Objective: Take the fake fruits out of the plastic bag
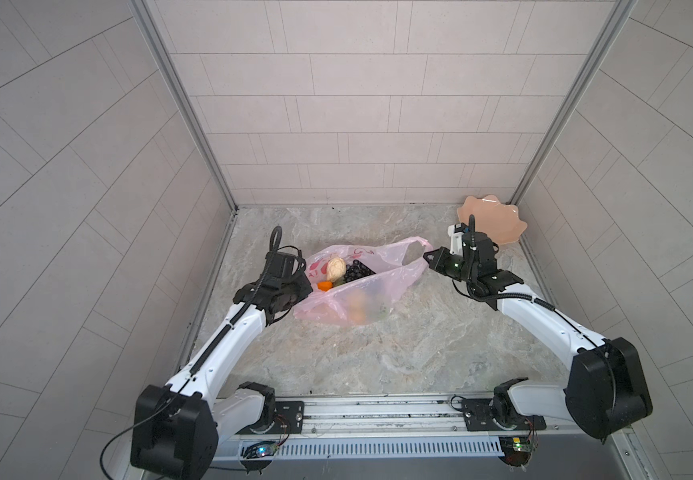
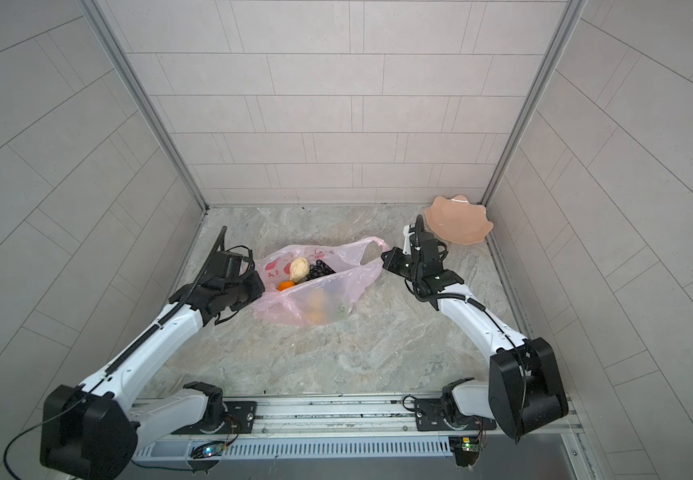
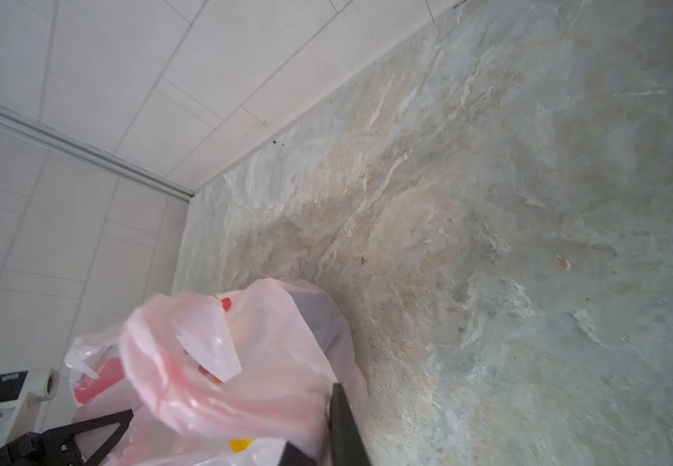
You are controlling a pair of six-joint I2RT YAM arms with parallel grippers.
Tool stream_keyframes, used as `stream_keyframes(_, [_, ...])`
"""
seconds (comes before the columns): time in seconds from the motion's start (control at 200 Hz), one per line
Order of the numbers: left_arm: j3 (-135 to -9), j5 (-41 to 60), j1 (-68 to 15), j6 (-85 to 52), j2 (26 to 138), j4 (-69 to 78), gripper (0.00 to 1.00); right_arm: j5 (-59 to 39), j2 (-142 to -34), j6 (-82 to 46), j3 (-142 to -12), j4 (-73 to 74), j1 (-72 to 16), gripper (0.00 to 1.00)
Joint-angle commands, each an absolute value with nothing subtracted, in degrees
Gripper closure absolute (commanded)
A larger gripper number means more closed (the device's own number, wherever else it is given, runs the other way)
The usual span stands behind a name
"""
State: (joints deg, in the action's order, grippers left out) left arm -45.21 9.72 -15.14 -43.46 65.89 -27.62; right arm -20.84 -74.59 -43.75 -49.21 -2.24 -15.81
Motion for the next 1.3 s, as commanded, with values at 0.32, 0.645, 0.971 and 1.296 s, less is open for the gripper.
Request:
stream_keyframes(0.32, [-46.81,-0.22,-29.98,-40.89,63.59,-29.99,1.0,3.13,-56.81,-30.06,-58.67,-33.39,-31.58,0.21])
stream_keyframes(0.645, [-46.87,-6.13,-37.14,-44.17,59.58,-30.68,1.0,16.05,-67.48,-38.09,-67.46,-31.56,-54.43,0.24])
stream_keyframes(0.971, [-46.14,-7.79,-38.46,-45.97,58.71,-32.23,1.0,13.92,-88.51,-41.04,-75.58,-29.27,-50.72,0.32])
stream_keyframes(1.296, [-44.86,-11.13,-37.85,-47.85,59.99,-34.53,1.0,14.48,-80.69,-41.92,-55.25,-26.13,-50.45,0.34])
